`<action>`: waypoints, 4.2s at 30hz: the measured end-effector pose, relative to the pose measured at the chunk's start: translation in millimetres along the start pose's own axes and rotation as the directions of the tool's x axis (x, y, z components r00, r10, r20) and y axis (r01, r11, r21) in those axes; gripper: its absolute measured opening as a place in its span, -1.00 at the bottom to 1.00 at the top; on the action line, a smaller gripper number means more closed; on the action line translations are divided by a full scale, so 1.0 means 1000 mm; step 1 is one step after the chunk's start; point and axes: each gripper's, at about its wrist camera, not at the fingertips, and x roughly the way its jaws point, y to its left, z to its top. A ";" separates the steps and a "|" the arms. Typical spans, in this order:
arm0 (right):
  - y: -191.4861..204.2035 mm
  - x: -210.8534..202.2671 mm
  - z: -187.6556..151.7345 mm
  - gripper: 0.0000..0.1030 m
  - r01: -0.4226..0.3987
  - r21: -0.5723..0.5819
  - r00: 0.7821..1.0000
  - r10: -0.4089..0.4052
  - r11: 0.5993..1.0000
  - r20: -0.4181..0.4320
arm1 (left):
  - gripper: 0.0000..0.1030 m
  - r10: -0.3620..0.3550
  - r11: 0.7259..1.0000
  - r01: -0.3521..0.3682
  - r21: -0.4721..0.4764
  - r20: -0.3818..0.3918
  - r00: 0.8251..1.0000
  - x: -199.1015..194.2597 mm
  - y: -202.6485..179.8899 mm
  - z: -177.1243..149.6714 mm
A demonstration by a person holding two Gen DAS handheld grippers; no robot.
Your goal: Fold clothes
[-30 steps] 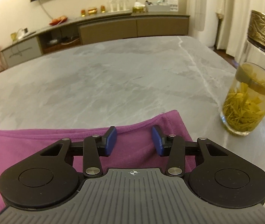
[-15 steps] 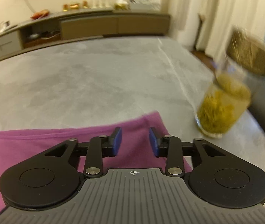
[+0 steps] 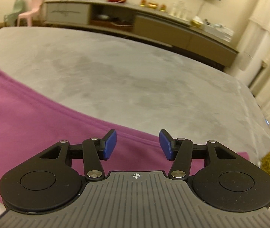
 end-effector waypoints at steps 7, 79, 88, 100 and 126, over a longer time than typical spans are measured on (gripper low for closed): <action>0.008 -0.010 0.010 -0.06 -0.105 0.086 0.994 0.107 0.991 -0.018 | -0.75 0.011 0.995 -0.026 -0.100 -0.147 0.989 0.022 0.033 -0.008; -0.088 -0.027 -0.151 -0.87 -0.243 0.961 0.940 0.278 0.132 0.199 | -0.56 0.158 0.986 -0.165 -0.018 -0.189 0.969 0.033 0.028 -0.014; -0.180 -0.081 -0.138 -0.13 -0.114 0.899 0.993 0.010 0.423 0.121 | -0.55 0.341 0.939 -0.342 0.034 0.036 0.939 -0.026 0.001 -0.009; -0.205 -0.038 -0.166 -0.21 -0.176 0.924 0.978 0.168 0.338 0.125 | -0.54 -0.222 0.900 0.270 0.343 -0.174 0.959 -0.011 -0.193 -0.076; -0.205 -0.007 -0.144 -1.00 -0.161 0.913 0.987 0.033 0.374 0.160 | -0.51 -0.196 0.699 0.373 0.610 -0.338 0.921 0.018 -0.270 -0.164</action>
